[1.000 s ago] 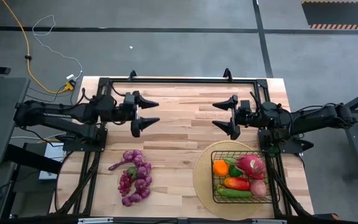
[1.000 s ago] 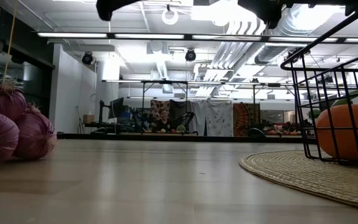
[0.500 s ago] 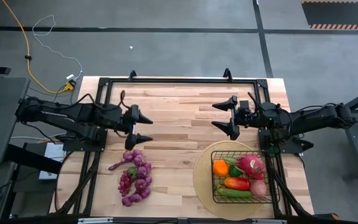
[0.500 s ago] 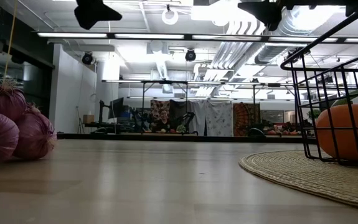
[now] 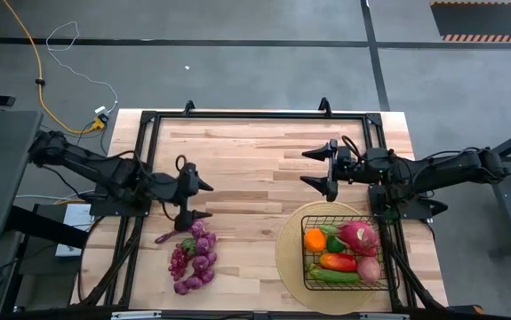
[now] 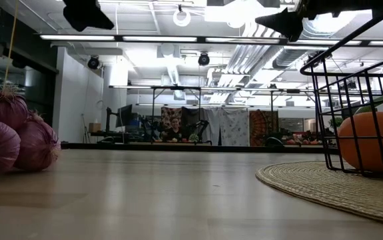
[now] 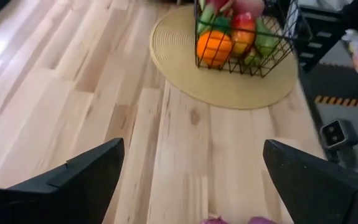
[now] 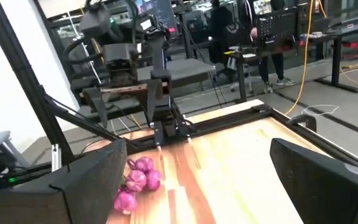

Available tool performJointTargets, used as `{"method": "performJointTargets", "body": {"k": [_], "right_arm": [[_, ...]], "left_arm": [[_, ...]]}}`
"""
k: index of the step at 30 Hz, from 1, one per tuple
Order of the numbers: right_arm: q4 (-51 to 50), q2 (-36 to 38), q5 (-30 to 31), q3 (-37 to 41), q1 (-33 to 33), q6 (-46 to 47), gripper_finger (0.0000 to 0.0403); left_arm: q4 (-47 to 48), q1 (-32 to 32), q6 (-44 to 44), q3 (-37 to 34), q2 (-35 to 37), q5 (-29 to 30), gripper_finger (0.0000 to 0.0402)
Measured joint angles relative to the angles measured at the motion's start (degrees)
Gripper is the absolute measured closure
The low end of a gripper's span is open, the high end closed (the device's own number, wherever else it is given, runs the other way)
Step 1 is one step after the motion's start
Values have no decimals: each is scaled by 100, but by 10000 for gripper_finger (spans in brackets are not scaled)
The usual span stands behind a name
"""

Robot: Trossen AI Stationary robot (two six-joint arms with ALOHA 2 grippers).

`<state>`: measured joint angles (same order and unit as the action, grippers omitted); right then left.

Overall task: Build produce basket
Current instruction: Put the purple garlic into the wire basket

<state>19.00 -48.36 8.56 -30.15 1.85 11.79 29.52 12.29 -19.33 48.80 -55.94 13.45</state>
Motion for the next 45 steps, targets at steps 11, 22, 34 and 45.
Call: {"method": "performJointTargets", "body": {"k": [11,22,34,45], "right_arm": [[303,1,-429,0,4,-20,18],[278,2,-516,0,6,-25,18],[218,0,-516,0,6,-26,18],[131,0,-514,2,6,20,18]], "left_arm": [[366,444,296,-5,-638,-6,30],[1106,663,523,-5,-1141,-441,30],[2540,658,100,-7,-1667,-1003,29],[3044,637,543,-7,-1952,-1433,30]]}}
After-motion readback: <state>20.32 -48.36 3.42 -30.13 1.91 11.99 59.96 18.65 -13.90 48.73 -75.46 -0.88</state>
